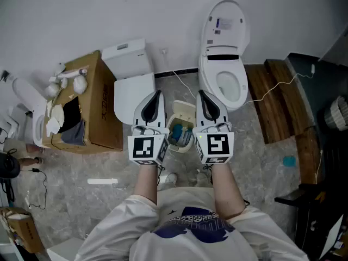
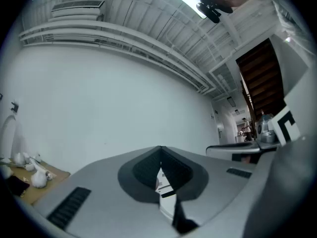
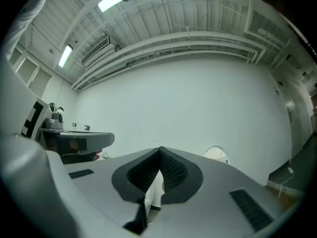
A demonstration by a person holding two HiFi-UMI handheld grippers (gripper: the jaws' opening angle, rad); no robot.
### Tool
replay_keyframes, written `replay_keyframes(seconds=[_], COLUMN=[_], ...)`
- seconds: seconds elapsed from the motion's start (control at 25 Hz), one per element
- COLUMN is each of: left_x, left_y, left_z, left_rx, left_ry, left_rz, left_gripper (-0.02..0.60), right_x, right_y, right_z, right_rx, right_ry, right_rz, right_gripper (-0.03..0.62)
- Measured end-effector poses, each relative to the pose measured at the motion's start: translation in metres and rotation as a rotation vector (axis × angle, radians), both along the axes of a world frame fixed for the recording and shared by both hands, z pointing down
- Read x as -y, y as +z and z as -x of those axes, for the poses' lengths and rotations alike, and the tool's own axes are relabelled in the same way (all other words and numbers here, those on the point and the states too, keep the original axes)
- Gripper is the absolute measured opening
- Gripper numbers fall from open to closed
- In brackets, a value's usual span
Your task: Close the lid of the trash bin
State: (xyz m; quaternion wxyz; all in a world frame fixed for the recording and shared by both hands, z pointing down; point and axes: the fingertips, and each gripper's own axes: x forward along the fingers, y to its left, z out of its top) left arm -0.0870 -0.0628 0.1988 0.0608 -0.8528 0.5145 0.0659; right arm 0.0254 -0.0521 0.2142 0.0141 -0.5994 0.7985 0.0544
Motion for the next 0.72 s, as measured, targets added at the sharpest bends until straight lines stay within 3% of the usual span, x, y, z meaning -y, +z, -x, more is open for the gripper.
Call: replay_keyframes(seconds=[0.4,0.68,0.72], left_x=[0.003,0.004,0.005], left_y=[0.002,0.007,0.004], left_z=[0.002,0.004,0.005], left_rx=[-0.008,-0.026,-0.039], left_ry=[-0.005,0.014,0.024], left_rz=[0.007,0.048,0.056], left_gripper=[-0.002,0.000,0.072], right_x=[0.003,0.002,0.003], right_y=[0.004,0.009,0.009], right_z=[-0.001,-0.009,-0.013], right_rx=[0.001,0.131,0.144], right_ry=[0.003,-0.049,-0.055], right_rz=[0.009,0.032,0.035], right_gripper=[0.003,0.022,0.052])
